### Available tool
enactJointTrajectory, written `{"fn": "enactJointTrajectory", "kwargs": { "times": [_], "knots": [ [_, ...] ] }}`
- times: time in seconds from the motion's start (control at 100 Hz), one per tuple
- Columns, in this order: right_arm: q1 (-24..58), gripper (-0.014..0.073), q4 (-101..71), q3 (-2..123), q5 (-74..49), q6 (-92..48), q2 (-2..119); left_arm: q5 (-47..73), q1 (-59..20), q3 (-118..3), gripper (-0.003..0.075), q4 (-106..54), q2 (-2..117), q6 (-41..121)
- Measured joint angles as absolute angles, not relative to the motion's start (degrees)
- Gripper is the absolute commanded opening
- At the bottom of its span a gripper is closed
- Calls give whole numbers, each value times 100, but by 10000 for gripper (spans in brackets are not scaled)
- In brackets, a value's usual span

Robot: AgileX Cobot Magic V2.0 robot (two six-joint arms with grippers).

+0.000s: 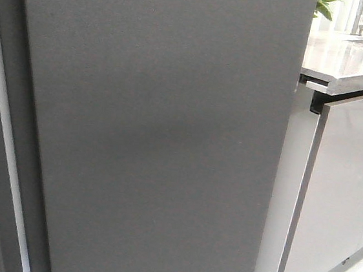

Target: Close fridge door

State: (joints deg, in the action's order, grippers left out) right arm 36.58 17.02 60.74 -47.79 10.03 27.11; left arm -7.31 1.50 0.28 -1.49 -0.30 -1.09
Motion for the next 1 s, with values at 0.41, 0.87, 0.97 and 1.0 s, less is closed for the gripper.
{"fn": "enactJointTrajectory", "kwargs": {
  "times": [0.41,0.87,0.97,1.0],
  "knots": [
    [3535,-45,1963,5872,-4720,1003,2595,-731,150,28,-20,-149,-30,-109],
    [813,-45,1420,3064,-2756,1003,963,-731,150,28,-20,-149,-30,-109],
    [294,-44,1235,2303,-2448,1003,632,-731,150,28,-20,-149,-30,-109],
    [185,-45,1185,2098,-2301,1003,547,-731,150,28,-20,-149,-30,-109]
  ]
}}
